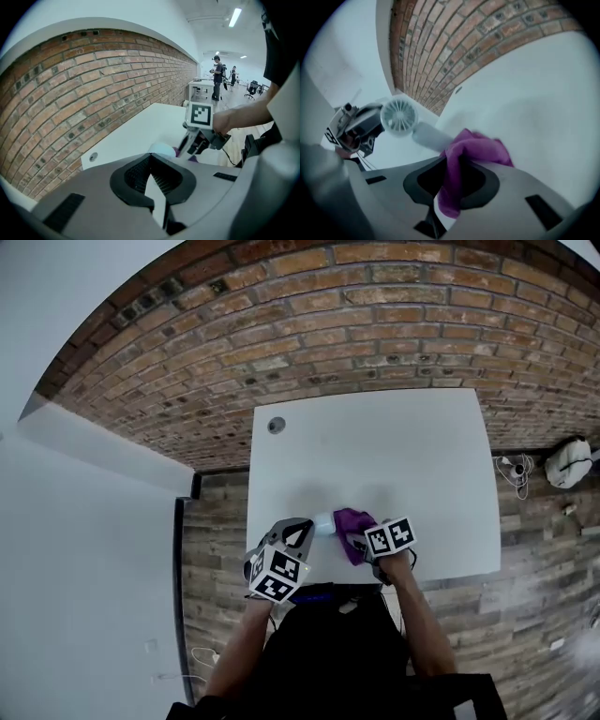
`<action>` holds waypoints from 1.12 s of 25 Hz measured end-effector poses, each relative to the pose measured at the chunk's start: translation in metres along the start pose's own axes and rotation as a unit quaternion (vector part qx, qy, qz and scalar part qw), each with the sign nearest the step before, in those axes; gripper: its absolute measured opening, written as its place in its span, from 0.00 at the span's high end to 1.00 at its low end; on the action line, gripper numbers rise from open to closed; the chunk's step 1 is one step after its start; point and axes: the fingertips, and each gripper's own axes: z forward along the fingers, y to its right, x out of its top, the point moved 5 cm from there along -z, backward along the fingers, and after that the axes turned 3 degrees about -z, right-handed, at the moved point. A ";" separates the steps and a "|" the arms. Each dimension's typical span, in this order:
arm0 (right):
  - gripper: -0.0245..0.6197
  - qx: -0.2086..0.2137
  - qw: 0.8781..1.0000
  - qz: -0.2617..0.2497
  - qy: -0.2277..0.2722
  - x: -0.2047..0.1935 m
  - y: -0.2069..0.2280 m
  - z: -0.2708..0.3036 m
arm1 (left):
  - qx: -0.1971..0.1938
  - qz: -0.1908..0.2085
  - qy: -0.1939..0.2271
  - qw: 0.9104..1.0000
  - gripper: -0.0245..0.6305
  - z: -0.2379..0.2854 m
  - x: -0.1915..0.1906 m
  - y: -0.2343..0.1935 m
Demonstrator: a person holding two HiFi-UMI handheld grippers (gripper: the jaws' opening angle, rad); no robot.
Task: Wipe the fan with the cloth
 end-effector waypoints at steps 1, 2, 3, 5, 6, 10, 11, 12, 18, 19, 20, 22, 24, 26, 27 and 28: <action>0.86 -0.013 0.999 -0.016 0.031 0.024 0.000 -0.011 | 0.002 -0.006 0.010 1.000 0.96 -0.006 0.002 -0.002; 0.86 -0.020 0.997 -0.038 0.063 0.051 -0.003 -0.023 | -0.005 -0.015 0.017 1.000 0.96 -0.011 0.002 -0.002; 0.86 -0.018 0.994 -0.063 0.090 0.078 -0.011 -0.032 | -0.025 -0.025 0.018 0.999 0.96 -0.014 0.001 0.001; 0.86 0.004 0.986 -0.118 0.116 0.119 -0.031 -0.038 | -0.096 -0.044 -0.003 0.994 0.96 -0.013 -0.007 0.015; 0.86 0.018 0.983 -0.146 0.112 0.131 -0.041 -0.035 | -0.127 -0.053 -0.017 0.990 0.96 -0.009 -0.013 0.022; 0.86 0.066 0.972 -0.223 0.037 0.136 -0.072 -0.008 | -0.145 -0.077 -0.048 0.985 0.96 0.005 -0.025 0.025; 0.86 0.072 0.972 -0.222 0.025 0.131 -0.075 -0.006 | -0.139 -0.079 -0.049 0.986 0.96 0.005 -0.025 0.024; 0.86 0.074 0.974 -0.213 0.021 0.126 -0.075 -0.007 | -0.134 -0.081 -0.047 0.987 0.96 0.005 -0.024 0.022; 0.86 0.050 0.989 -0.125 0.058 0.091 -0.069 -0.034 | -0.104 -0.071 -0.051 0.991 0.96 0.005 -0.027 0.001; 0.86 0.043 0.991 -0.108 0.064 0.082 -0.068 -0.038 | -0.101 -0.069 -0.053 0.991 0.96 0.005 -0.027 -0.003; 0.86 0.034 0.993 -0.090 0.070 0.074 -0.065 -0.040 | -0.096 -0.070 -0.052 0.991 0.96 0.004 -0.026 -0.007; 0.86 0.014 0.994 -0.054 0.091 0.064 -0.058 -0.047 | -0.083 -0.072 -0.046 0.993 0.96 -0.001 -0.022 -0.013; 0.86 0.009 0.991 -0.043 0.127 0.071 -0.062 -0.060 | -0.071 -0.058 -0.040 0.995 0.96 -0.006 -0.012 -0.013; 0.86 0.041 0.985 -0.063 0.153 0.094 -0.086 -0.069 | -0.063 -0.026 -0.045 0.997 0.96 -0.002 -0.004 -0.010; 0.86 0.061 0.983 -0.082 0.152 0.104 -0.102 -0.068 | -0.061 -0.009 -0.052 0.997 0.96 0.001 -0.002 -0.008; 0.86 0.075 0.982 -0.102 0.139 0.111 -0.116 -0.061 | -0.059 0.005 -0.061 0.996 0.96 0.005 -0.002 -0.006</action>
